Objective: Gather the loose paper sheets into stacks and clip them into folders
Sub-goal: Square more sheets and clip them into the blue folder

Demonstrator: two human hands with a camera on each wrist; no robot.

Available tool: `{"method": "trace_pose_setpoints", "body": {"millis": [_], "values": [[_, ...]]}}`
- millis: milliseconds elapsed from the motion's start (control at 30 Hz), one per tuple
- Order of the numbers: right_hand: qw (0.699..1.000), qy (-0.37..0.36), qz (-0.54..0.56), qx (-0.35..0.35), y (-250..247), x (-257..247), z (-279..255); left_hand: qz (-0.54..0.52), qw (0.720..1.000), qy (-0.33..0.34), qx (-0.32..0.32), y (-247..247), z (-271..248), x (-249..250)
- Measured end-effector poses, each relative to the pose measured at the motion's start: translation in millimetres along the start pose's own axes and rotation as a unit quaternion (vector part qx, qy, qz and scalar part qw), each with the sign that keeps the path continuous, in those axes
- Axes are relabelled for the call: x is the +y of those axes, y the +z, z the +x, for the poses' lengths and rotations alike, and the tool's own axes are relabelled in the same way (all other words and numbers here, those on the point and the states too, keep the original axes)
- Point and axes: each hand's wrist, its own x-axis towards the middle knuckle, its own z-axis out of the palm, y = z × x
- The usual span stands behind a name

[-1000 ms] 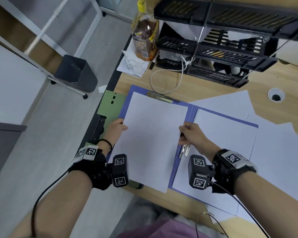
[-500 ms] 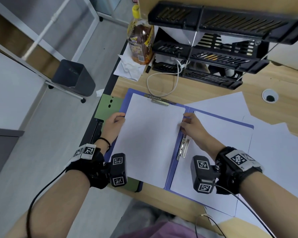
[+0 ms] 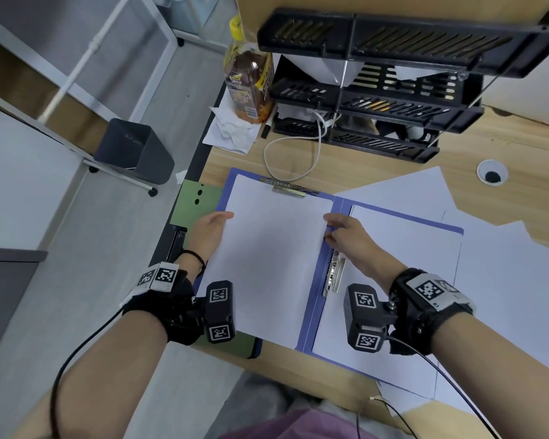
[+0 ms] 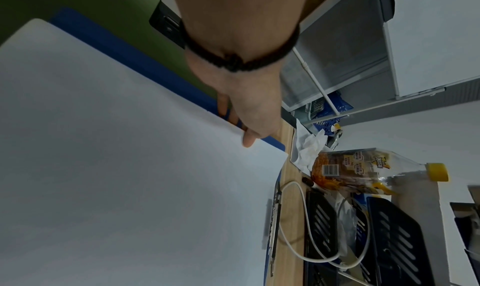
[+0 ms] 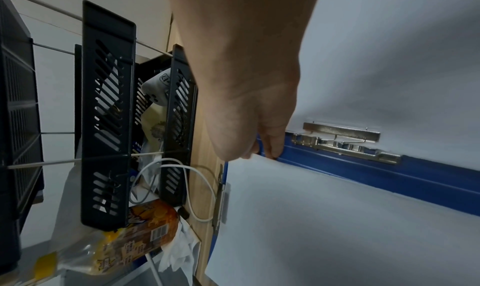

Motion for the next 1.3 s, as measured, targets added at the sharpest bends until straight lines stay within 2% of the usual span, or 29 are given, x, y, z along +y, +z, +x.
{"method": "trace_pose_setpoints", "body": {"millis": [167, 300, 433, 467, 533, 600, 733, 833, 900, 1033, 1200, 1300], "values": [[0.999, 0.019, 0.03, 0.003, -6, -2, 7, 0.013, 0.999, -0.037, 0.002, 3, 4, 17], [0.998, 0.018, 0.061, -0.002, -13, -1, 9, 0.031, 0.999, -0.034, -0.006, 8, 6, 27], [0.996, -0.013, 0.08, 0.049, -28, 0, 12, 0.028, 0.997, 0.023, 0.066, 17, 15, 38], [0.994, -0.014, 0.087, 0.067, -34, 0, 12, 0.034, 0.996, 0.044, 0.066, 22, 17, 42], [0.992, 0.002, 0.091, 0.086, -45, 1, 11, 0.037, 0.996, 0.075, 0.015, 36, 20, 55], [0.994, 0.034, 0.067, 0.074, -53, 4, 9, 0.046, 0.993, 0.088, -0.059, 55, 18, 72], [0.994, 0.095, 0.04, 0.041, -59, 15, 8, 0.134, 0.968, 0.107, -0.182, 97, 14, 99], [0.991, 0.104, 0.047, 0.064, -59, 24, 11, 0.185, 0.95, 0.088, -0.236, 118, 16, 105], [0.989, 0.101, 0.052, 0.092, -57, 26, 15, 0.207, 0.943, 0.068, -0.25, 124, 17, 105], [0.986, 0.101, 0.041, 0.123, -52, 20, 24, 0.199, 0.948, 0.073, -0.235, 117, 18, 106], [0.979, 0.104, 0.074, 0.159, -47, 19, 26, 0.123, 0.967, 0.078, -0.207, 95, 20, 106], [0.975, 0.097, 0.08, 0.182, -42, 20, 25, 0.054, 0.981, 0.09, -0.162, 81, 28, 102]]}}
